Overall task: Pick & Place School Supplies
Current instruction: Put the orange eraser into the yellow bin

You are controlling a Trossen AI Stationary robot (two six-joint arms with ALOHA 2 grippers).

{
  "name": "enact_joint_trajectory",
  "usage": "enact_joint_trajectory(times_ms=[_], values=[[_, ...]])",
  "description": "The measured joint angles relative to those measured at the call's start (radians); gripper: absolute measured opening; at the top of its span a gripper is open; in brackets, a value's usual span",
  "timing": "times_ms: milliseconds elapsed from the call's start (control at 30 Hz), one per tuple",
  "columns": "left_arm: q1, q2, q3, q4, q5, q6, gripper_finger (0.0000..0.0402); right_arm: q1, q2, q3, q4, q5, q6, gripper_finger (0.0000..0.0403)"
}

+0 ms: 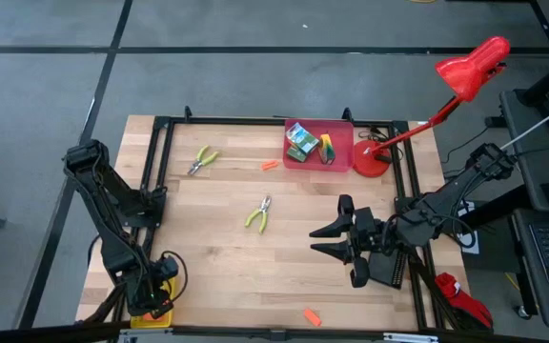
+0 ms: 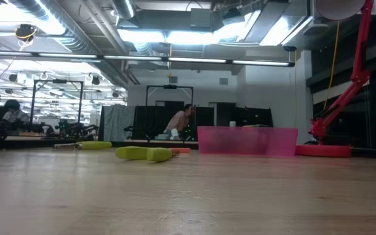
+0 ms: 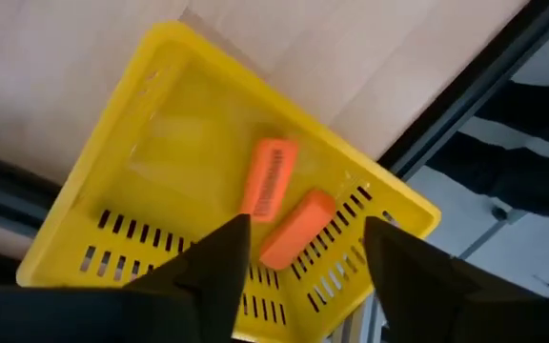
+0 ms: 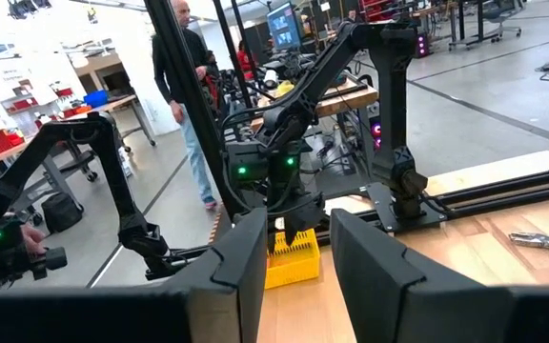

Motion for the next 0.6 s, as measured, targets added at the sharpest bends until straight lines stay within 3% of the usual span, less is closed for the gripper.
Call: enact_joint_trajectory(times_ms=[233, 600], values=[[0.091, 0.0, 0.0, 0.107, -0.082, 0.202, 0.022, 0.051, -0.001, 0.0, -0.004, -0.005, 0.015, 0.0121], [0.502, 0.002, 0.001, 0.345, -0.034, 0.869, 0.0166, 0.223, -0.001, 0.0, -0.307, -0.007, 0.401, 0.0121]])
